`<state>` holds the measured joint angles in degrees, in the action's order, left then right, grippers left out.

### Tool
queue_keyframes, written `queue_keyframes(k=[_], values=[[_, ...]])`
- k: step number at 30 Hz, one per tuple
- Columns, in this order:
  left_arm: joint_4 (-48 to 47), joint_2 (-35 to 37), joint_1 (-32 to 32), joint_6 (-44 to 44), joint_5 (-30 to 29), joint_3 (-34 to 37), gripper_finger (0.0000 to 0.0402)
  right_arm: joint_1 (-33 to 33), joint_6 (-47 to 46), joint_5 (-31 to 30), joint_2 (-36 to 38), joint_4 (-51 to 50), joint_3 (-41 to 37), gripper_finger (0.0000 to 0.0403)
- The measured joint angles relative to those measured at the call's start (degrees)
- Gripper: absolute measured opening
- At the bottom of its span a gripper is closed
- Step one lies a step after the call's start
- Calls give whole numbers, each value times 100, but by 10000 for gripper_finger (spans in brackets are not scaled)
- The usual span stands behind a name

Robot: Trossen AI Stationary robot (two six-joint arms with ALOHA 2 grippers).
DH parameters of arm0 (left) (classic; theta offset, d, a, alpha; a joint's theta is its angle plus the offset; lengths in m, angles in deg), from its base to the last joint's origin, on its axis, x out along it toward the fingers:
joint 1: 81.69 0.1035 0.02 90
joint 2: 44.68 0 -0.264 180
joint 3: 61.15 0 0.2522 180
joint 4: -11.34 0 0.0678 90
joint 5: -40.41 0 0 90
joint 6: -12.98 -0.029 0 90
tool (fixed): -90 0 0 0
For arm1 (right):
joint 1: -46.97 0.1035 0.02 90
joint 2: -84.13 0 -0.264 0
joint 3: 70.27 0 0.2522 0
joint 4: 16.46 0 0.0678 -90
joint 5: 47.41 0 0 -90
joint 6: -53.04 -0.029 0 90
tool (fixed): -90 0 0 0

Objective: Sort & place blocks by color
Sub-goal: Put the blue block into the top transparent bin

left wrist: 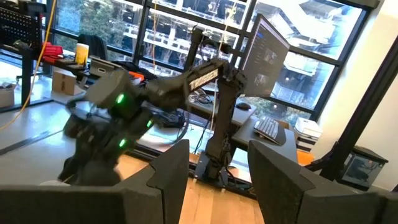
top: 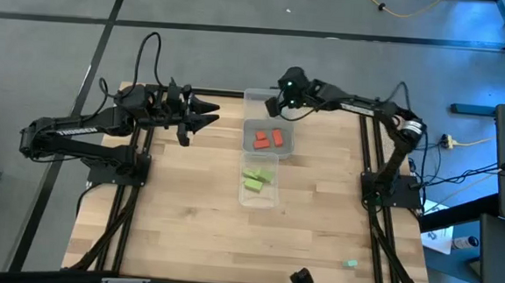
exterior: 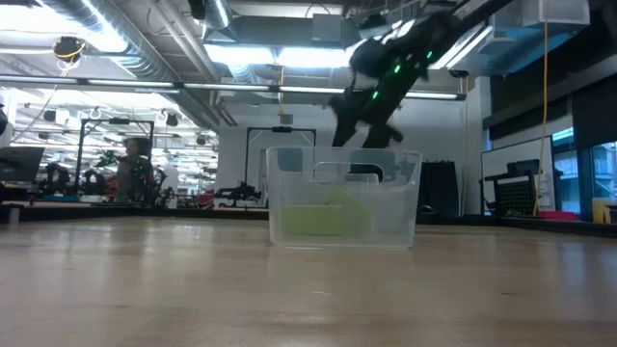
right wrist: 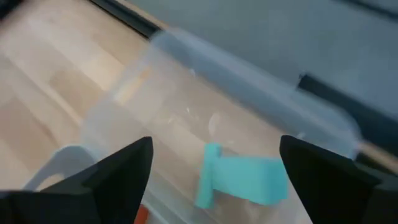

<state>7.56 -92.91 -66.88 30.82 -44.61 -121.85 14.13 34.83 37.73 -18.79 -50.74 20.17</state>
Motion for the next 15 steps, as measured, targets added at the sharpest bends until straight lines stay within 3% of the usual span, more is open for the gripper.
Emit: queue_keyframes(k=[4,9,15], values=[[-2,0,-1,0,0,0,157,90,553,-18,864,-427,-194,353],[-2,0,1,0,0,0,157,395,413,241,2458,-355,-1405,354],[-4,0,-1,0,2,0,157,1286,-987,1123,4714,1489,-3305,354]])
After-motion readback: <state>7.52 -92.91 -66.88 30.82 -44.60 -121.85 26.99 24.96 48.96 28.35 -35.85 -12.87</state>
